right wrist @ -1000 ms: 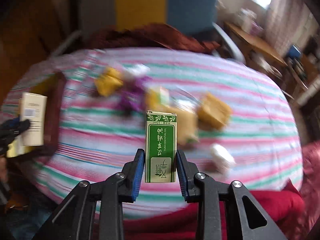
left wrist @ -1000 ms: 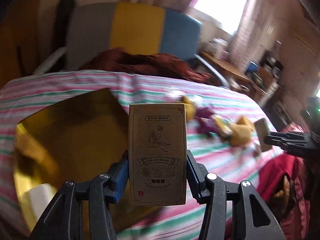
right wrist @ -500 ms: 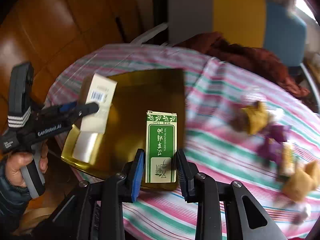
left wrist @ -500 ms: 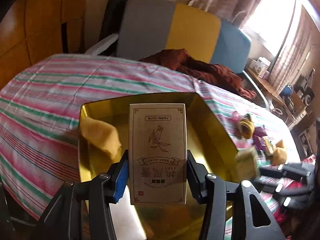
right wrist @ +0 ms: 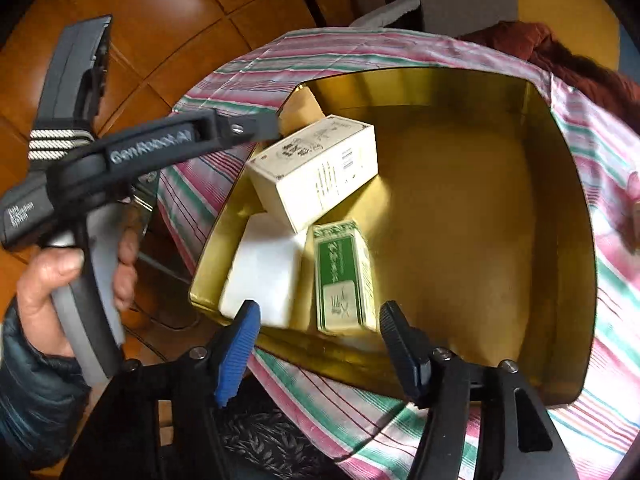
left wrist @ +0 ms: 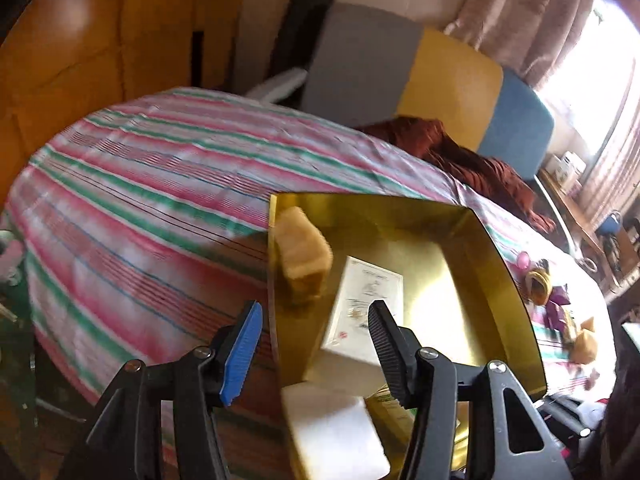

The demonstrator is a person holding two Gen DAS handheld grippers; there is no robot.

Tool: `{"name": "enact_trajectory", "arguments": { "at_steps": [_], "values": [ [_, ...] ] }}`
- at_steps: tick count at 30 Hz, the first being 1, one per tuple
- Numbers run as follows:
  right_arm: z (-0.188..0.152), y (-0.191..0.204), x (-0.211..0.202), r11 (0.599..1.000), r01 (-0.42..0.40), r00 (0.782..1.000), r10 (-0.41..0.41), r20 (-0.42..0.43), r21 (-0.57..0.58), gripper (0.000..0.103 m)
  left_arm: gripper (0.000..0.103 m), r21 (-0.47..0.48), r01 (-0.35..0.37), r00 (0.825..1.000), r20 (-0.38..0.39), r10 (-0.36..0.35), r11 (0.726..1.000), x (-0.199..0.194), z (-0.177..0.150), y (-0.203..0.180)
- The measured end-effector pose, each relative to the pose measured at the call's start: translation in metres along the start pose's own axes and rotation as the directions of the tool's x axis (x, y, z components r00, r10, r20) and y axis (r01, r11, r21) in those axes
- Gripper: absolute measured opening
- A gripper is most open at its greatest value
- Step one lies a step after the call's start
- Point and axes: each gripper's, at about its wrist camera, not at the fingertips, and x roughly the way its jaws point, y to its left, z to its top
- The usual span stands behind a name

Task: Organize objects
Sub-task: 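Carry both boxes into the gold tray and release them from both grippers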

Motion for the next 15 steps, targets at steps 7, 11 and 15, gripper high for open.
{"name": "enact_trajectory", "arguments": {
  "at_steps": [7, 11, 15],
  "values": [
    [-0.015, 0.017, -0.025, 0.967, 0.245, 0.952, -0.226, 0.207, -0.069, 0.103, 0.056, 0.051, -0.126, 0.987, 0.107, 0.120, 0.991, -0.028, -0.026, -0.016],
    [-0.022, 0.023, -0.036, 0.921, 0.383, 0.887, -0.346, 0.306, -0.069, 0.103, 0.056, 0.017, -0.079, 0.995, 0.054, 0.078, 0.997, -0.025, -0.038, -0.017],
    [-0.016, 0.019, -0.045, 0.898, 0.438, 0.853, -0.400, 0.335, -0.042, 0.103, 0.056, 0.043, -0.098, 0.994, 0.044, 0.096, 0.994, -0.026, -0.047, -0.023]
  ]
}}
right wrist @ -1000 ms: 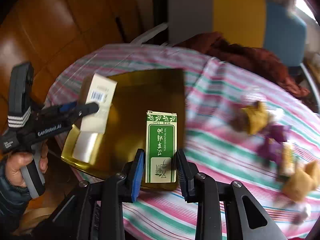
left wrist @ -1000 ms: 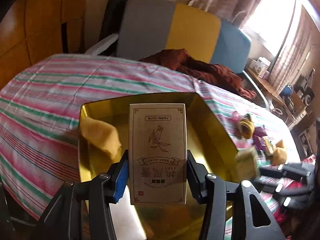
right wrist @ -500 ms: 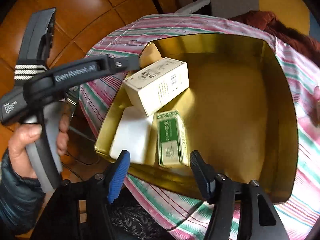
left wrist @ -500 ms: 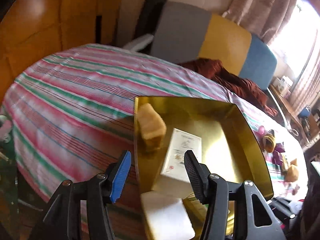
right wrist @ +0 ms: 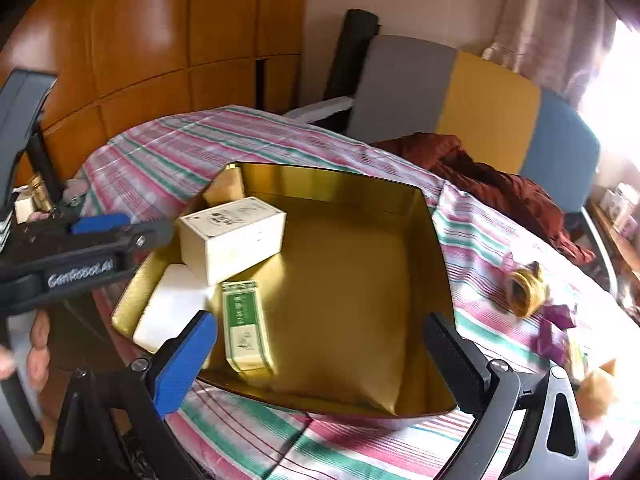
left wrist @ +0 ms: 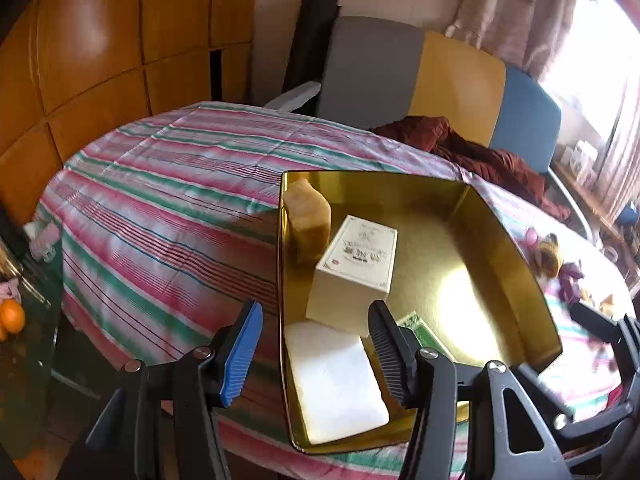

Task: Organize objects
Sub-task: 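Carry both boxes into the gold tray and release them from both grippers, then move both tools back toward the yellow glove and pink roller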

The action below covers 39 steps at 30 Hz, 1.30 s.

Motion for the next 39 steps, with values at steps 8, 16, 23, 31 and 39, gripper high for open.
{"name": "enact_trajectory", "arguments": {
  "at_steps": [8, 16, 23, 31, 39],
  "values": [
    [-0.014, -0.020, -0.007, 0.991, -0.066, 0.997, 0.062, 0.037, 0.115, 0.103, 0.058, 0.026, -0.011, 1.000, 0.017, 0.010, 1.000, -0.011, -0.006, -0.014],
    [-0.021, -0.023, -0.005, 0.991, -0.060, 0.998, 0.058, 0.019, 0.122, 0.103, 0.059, 0.087, -0.006, 0.999, 0.043, 0.003, 0.996, -0.021, -0.010, -0.032],
    [-0.023, -0.032, -0.013, 0.989, 0.000, 0.998, -0.009, 0.062, 0.146, 0.103, 0.066, 0.118, 0.012, 0.999, 0.050, -0.018, 0.993, -0.025, -0.012, -0.042],
    [-0.029, -0.053, -0.013, 0.983, 0.038, 0.998, -0.046, 0.037, 0.179, 0.103, 0.069, 0.141, 0.048, 0.998, 0.039, -0.054, 0.989, -0.024, -0.014, -0.049],
    [-0.037, -0.088, -0.018, 0.963, 0.010, 0.999, -0.022, 0.042, 0.270, 0.103, 0.070, 0.202, 0.074, 0.997, -0.003, -0.075, 0.977, -0.020, -0.015, -0.066]
  ]
}}
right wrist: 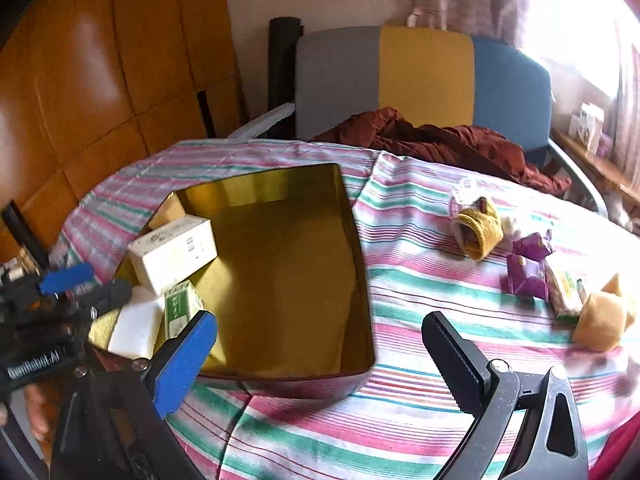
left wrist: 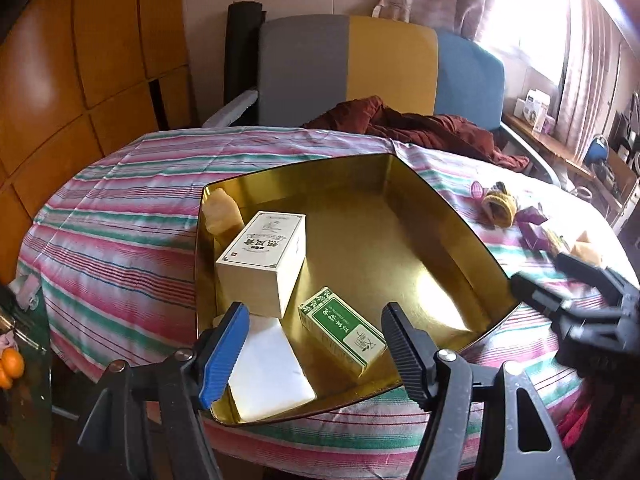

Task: Organize objects
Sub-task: 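Move both tools back toward the yellow glove and pink roller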

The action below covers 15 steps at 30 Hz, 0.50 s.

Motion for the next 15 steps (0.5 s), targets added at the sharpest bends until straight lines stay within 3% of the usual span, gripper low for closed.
{"name": "enact_trajectory", "arguments": {
  "at_steps": [9, 15],
  "values": [
    [0.009, -0.073, -0.005, 0.988, 0.145, 0.989, -0.143, -0.031, 0.058, 0.103, 0.070, 0.021, 0.103, 0.995, -0.007, -0.103, 0.994, 0.002, 0.017, -0.019],
    [0.026, -0.133, -0.016, 0.956, 0.290, 0.957, -0.289, -0.034, 0.039, 0.103, 0.070, 0.096, 0.136, 0.991, -0.008, -0.136, 0.986, 0.002, 0.032, -0.047]
  ]
}}
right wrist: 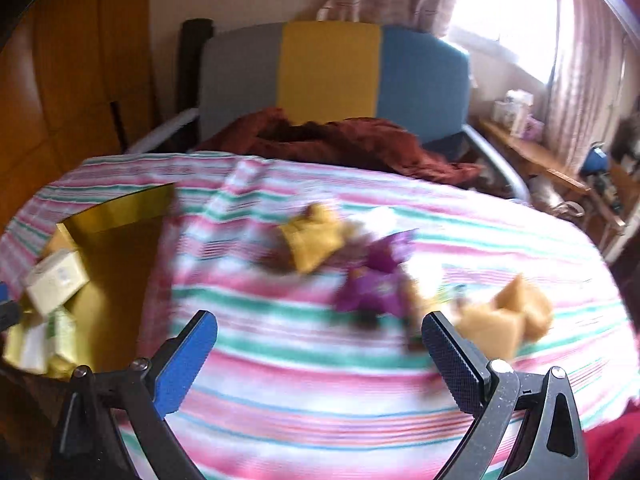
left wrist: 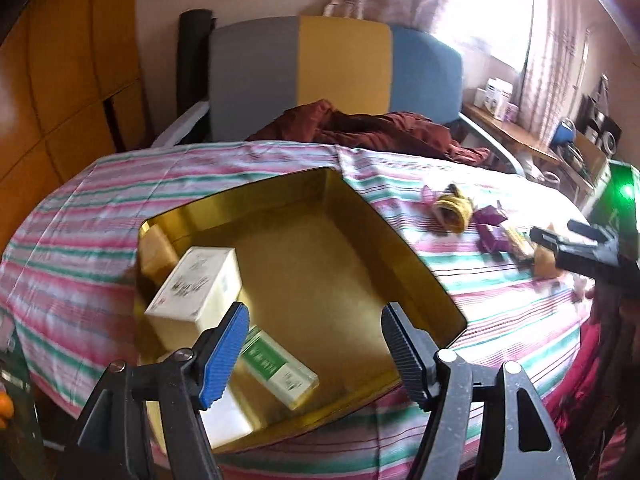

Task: Organize objects
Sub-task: 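Move both tools back toward the yellow glove and pink roller, then grasp the yellow knitted glove with the left gripper while the right gripper grasps the pink roller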

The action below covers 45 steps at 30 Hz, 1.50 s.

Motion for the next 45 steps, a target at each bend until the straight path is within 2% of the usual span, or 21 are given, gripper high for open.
{"name": "enact_trajectory", "arguments": {
  "at_steps": [6, 10, 13, 15, 23, 29, 36, 37, 38, 39, 41, 45],
  "values": [
    [0.019, -0.060, 0.017, 0.993, 0.114, 0.993, -0.114, 0.010, 0.025, 0.103, 0.070, 0.067, 0.055, 0.998, -0.014, -0.054, 0.996, 0.011, 0.027, -0.036],
    [0.018, -0.095, 0.027, 0.986, 0.127, 0.991, -0.131, 0.025, 0.111, 0.103, 0.069, 0.104, 0.115, 0.993, -0.031, -0.112, 0.988, 0.024, 0.050, -0.067],
    [0.012, -0.116, 0.038, 0.973, 0.100, 0.995, -0.099, -0.012, 0.208, 0.103, 0.069, 0.120, 0.151, 0.988, -0.064, -0.144, 0.981, 0.046, 0.066, -0.092],
    [0.013, -0.124, 0.036, 0.967, 0.090, 0.996, -0.092, -0.001, 0.238, 0.103, 0.068, 0.121, 0.173, 0.983, -0.089, -0.163, 0.977, 0.060, 0.073, -0.105],
    [0.015, -0.135, 0.023, 0.953, 0.015, 0.998, -0.033, 0.056, 0.303, 0.103, 0.068, 0.154, 0.205, 0.963, -0.206, -0.171, 0.967, 0.139, 0.104, -0.163],
    [0.016, -0.130, 0.024, 0.957, -0.035, 0.998, 0.019, 0.059, 0.288, 0.103, 0.068, 0.097, 0.217, 0.943, -0.279, -0.182, 0.971, 0.196, 0.121, -0.179],
    [0.016, -0.128, 0.025, 0.958, -0.060, 0.997, 0.046, 0.055, 0.279, 0.103, 0.069, 0.097, 0.209, 0.934, -0.316, -0.169, 0.973, 0.236, 0.124, -0.190],
    [0.016, -0.128, 0.025, 0.958, -0.063, 0.997, 0.050, 0.055, 0.280, 0.103, 0.065, 0.094, 0.214, 0.930, -0.323, -0.174, 0.972, 0.240, 0.122, -0.190],
    [0.016, -0.129, 0.025, 0.957, -0.065, 0.997, 0.052, 0.054, 0.281, 0.103, 0.049, 0.085, 0.233, 0.924, -0.331, -0.193, 0.969, 0.242, 0.120, -0.189],
    [0.016, -0.129, 0.025, 0.957, -0.065, 0.997, 0.052, 0.053, 0.281, 0.103, 0.044, 0.078, 0.252, 0.917, -0.339, -0.212, 0.965, 0.242, 0.118, -0.188],
    [0.016, -0.129, 0.026, 0.958, -0.064, 0.997, 0.052, 0.049, 0.279, 0.103, 0.038, 0.099, 0.262, 0.921, -0.323, -0.218, 0.960, 0.232, 0.112, -0.188],
    [0.015, -0.126, 0.029, 0.963, -0.059, 0.998, 0.052, 0.031, 0.263, 0.103, 0.036, 0.129, 0.308, 0.919, -0.297, -0.259, 0.943, 0.200, 0.095, -0.187]
  ]
}}
